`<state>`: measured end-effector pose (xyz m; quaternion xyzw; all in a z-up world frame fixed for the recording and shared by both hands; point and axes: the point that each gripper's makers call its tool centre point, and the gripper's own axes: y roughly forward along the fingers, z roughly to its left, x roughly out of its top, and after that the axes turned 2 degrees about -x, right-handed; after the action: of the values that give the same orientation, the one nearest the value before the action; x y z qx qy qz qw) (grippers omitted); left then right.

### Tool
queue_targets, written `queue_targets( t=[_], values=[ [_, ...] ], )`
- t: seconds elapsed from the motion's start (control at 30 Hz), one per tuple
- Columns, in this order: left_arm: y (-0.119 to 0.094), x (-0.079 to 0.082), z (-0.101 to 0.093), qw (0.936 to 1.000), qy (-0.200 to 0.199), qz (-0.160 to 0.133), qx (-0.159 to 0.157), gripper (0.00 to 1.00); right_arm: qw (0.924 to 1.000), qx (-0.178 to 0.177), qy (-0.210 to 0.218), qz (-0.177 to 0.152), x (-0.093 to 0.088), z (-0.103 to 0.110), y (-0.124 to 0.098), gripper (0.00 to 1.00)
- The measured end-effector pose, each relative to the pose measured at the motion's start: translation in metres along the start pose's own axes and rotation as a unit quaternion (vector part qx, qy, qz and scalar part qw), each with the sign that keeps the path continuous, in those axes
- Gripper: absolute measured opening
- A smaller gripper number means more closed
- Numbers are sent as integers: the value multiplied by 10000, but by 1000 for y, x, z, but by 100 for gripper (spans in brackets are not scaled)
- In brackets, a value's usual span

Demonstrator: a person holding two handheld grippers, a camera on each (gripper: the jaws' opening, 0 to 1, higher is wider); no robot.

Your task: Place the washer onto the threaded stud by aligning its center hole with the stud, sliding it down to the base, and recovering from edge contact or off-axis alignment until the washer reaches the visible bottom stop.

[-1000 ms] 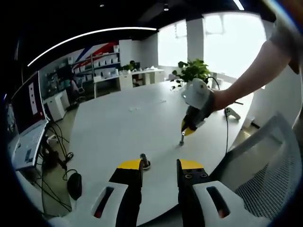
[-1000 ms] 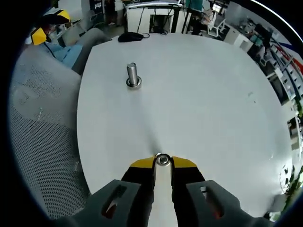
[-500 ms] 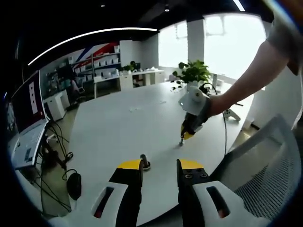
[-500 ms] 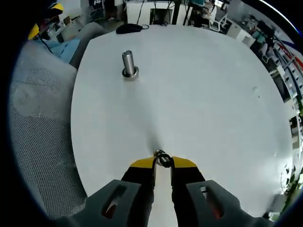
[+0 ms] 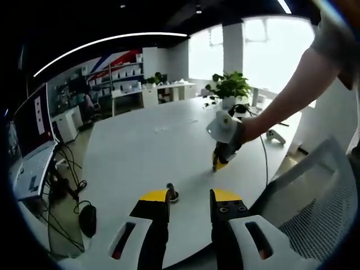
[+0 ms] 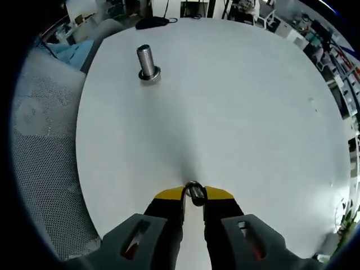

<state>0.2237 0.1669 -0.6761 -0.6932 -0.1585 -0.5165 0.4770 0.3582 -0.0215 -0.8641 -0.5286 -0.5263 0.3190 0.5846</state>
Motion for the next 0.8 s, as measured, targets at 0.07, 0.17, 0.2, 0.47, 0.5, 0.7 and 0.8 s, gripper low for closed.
queue_targets(
  t=[0.07, 0.17, 0.2, 0.47, 0.5, 0.7, 0.8],
  values=[
    [0, 0, 0, 10000, -8, 5, -1, 26, 10000, -10, 27, -33, 1, -2, 0, 14],
    [1, 0, 0, 10000, -15, 12, -19, 26, 9999, 29, 155, -18, 1, -1, 0, 14],
    [1, -1, -1, 10000, -19, 15, -33, 26, 9998, 39, 171, -19, 1, -2, 0, 14],
    [2, -2, -4, 9999, 10, 86, -91, 26, 9995, 30, 297, -107, 0, -3, 1, 16],
    [3, -3, -5, 9999, 21, 100, -107, 26, 9994, 33, 318, -121, -1, -3, 0, 17],
    [3, -3, -5, 9998, -13, 104, -139, 26, 9988, -19, 403, -265, -2, -2, -7, 20],
    [2, -3, -4, 9998, -51, 87, -147, 26, 9981, -190, 375, -448, -1, -3, -17, 26]
  ],
)
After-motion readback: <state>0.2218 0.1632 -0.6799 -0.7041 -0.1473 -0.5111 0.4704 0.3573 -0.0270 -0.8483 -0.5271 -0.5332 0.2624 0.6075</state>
